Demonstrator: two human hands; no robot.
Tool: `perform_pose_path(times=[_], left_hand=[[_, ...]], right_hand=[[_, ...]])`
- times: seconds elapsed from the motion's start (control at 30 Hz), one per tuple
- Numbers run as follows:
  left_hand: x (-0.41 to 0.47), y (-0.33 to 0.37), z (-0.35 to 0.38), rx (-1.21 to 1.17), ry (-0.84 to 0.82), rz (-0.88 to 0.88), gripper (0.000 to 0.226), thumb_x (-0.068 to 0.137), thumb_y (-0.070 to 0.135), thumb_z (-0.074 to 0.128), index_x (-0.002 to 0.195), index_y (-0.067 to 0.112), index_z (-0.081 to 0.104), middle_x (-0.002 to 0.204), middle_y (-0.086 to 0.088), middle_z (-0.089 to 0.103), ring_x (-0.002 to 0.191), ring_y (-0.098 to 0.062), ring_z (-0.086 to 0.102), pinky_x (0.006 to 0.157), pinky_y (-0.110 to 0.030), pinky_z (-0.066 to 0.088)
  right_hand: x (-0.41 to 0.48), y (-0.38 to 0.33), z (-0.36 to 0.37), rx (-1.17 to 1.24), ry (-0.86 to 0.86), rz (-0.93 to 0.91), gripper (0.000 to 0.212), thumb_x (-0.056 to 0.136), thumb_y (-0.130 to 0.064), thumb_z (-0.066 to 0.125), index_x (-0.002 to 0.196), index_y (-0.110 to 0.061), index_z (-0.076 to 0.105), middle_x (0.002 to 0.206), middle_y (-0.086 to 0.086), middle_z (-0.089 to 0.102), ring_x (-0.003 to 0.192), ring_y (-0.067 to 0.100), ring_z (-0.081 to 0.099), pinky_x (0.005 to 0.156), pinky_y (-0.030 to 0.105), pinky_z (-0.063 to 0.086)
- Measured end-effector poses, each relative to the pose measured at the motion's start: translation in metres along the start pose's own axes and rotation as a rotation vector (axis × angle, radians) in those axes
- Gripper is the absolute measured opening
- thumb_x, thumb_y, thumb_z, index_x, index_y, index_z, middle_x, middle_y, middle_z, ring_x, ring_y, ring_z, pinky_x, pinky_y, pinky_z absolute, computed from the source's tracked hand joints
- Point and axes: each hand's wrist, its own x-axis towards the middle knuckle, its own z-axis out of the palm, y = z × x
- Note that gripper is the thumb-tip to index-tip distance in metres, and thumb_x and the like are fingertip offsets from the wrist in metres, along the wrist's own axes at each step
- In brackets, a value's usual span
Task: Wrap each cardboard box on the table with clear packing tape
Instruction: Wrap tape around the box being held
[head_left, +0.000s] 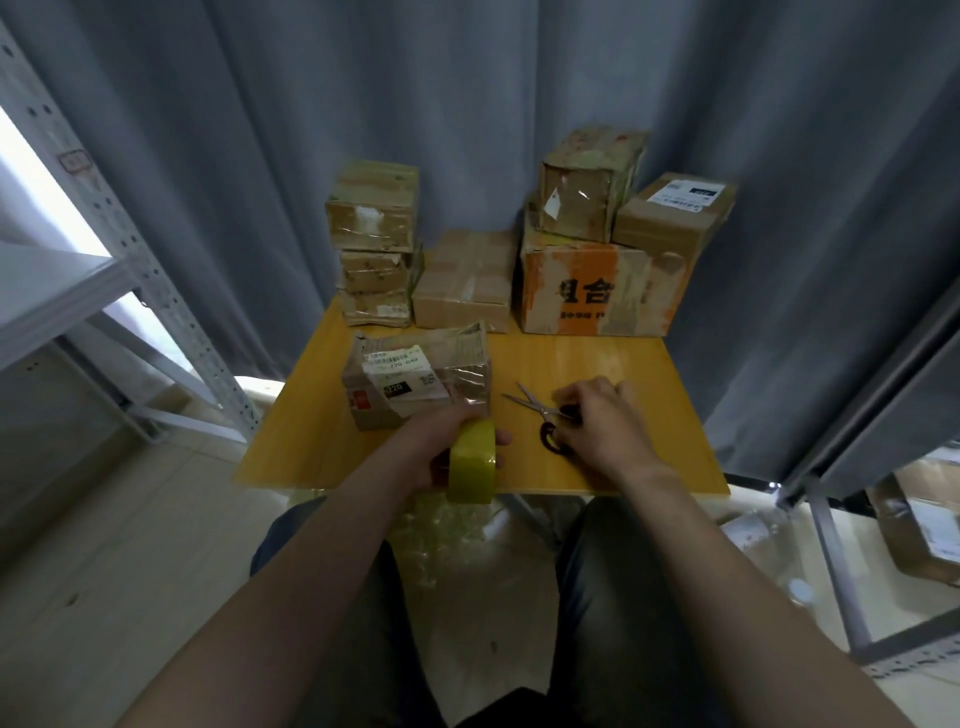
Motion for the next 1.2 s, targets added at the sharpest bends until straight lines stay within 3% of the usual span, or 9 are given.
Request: perform_pose_path(times=[0.1, 0.2, 0.27, 0.4, 0.57, 0.67, 0.77, 1.07, 1.2], left_hand=[[-0.003, -0.004, 0.0, -0.052, 0.013, 0.028, 0.026, 0.106, 0.029, 0.051, 0.098, 0.011, 0.067, 0.091, -0.009, 0.078, 0.074, -0.025, 0.071, 0.075, -0.039, 0.056], [-0.006, -0.006, 0.0, -0.103, 0.003, 0.046, 0.024, 0.105, 0.026, 0.053, 0.123, 0.011, 0.055, 0.093, -0.012, 0.079, 0.068, -0.028, 0.074, 0.063, -0.038, 0.061], [-0.007, -0.009, -0.002, -0.131, 0.007, 0.062, 0.032, 0.104, 0.025, 0.055, 0.132, 0.008, 0.05, 0.096, -0.014, 0.079, 0.067, -0.029, 0.074, 0.062, -0.038, 0.062], [-0.008, -0.016, -0.005, -0.156, 0.008, 0.085, 0.028, 0.104, 0.026, 0.055, 0.126, 0.008, 0.054, 0.094, -0.015, 0.078, 0.066, -0.028, 0.072, 0.066, -0.038, 0.06], [-0.01, -0.018, -0.005, -0.128, 0.032, 0.102, 0.026, 0.104, 0.021, 0.055, 0.123, 0.004, 0.057, 0.082, -0.013, 0.077, 0.058, -0.023, 0.069, 0.056, -0.031, 0.058], [-0.011, -0.018, -0.006, -0.107, 0.042, 0.103, 0.026, 0.103, 0.018, 0.056, 0.123, 0.002, 0.058, 0.08, -0.014, 0.077, 0.06, -0.023, 0.07, 0.059, -0.032, 0.058], [-0.011, -0.018, -0.006, -0.09, 0.052, 0.118, 0.025, 0.103, 0.016, 0.055, 0.122, 0.0, 0.058, 0.078, -0.015, 0.076, 0.058, -0.024, 0.069, 0.057, -0.031, 0.058], [-0.011, -0.019, -0.006, -0.052, 0.09, 0.141, 0.022, 0.104, 0.018, 0.054, 0.111, 0.0, 0.065, 0.079, -0.013, 0.076, 0.064, -0.023, 0.07, 0.063, -0.032, 0.058], [-0.012, -0.02, -0.01, -0.027, 0.096, 0.156, 0.022, 0.102, 0.019, 0.059, 0.113, 0.002, 0.066, 0.08, -0.015, 0.076, 0.066, -0.024, 0.071, 0.064, -0.033, 0.058]], right_hand=[[0.001, -0.004, -0.009, -0.106, -0.107, 0.223, 0.05, 0.081, -0.053, 0.082, 0.118, -0.022, 0.069, 0.117, 0.002, 0.062, 0.112, 0.028, 0.057, 0.09, 0.041, 0.053], [0.004, -0.01, -0.021, -0.104, -0.209, 0.313, 0.043, 0.077, -0.048, 0.086, 0.101, -0.019, 0.064, 0.102, 0.003, 0.066, 0.095, 0.025, 0.064, 0.078, 0.039, 0.055], [0.007, -0.007, -0.032, 0.134, -0.289, 0.331, 0.039, 0.077, -0.04, 0.086, 0.099, -0.013, 0.067, 0.092, 0.005, 0.072, 0.08, 0.02, 0.067, 0.067, 0.035, 0.055], [0.007, 0.004, -0.056, 0.759, -0.591, 0.234, 0.038, 0.086, -0.03, 0.081, 0.108, 0.0, 0.076, 0.071, 0.003, 0.068, 0.051, 0.012, 0.052, 0.044, 0.021, 0.043], [0.009, 0.015, -0.065, 0.693, -1.019, 0.079, 0.071, 0.062, -0.054, 0.095, 0.109, -0.007, 0.072, 0.076, 0.003, 0.054, 0.059, 0.009, 0.046, 0.045, 0.016, 0.041], [0.011, 0.009, -0.068, 0.575, -1.049, 0.088, 0.095, 0.054, -0.058, 0.097, 0.123, 0.0, 0.066, 0.087, 0.001, 0.061, 0.065, 0.008, 0.05, 0.046, 0.017, 0.042], [0.02, -0.003, -0.068, 0.5, -1.034, 0.079, 0.097, 0.06, -0.054, 0.094, 0.134, -0.002, 0.061, 0.1, 0.005, 0.062, 0.067, 0.008, 0.051, 0.048, 0.018, 0.042], [0.041, -0.046, -0.071, 0.342, -0.841, -0.052, 0.034, 0.076, -0.037, 0.089, 0.097, -0.012, 0.082, 0.077, 0.007, 0.07, 0.047, 0.009, 0.05, 0.043, 0.022, 0.045], [0.036, -0.051, -0.067, 0.249, -0.888, -0.046, 0.05, 0.074, -0.044, 0.087, 0.111, -0.011, 0.078, 0.093, 0.003, 0.073, 0.086, 0.014, 0.067, 0.079, 0.032, 0.063]])
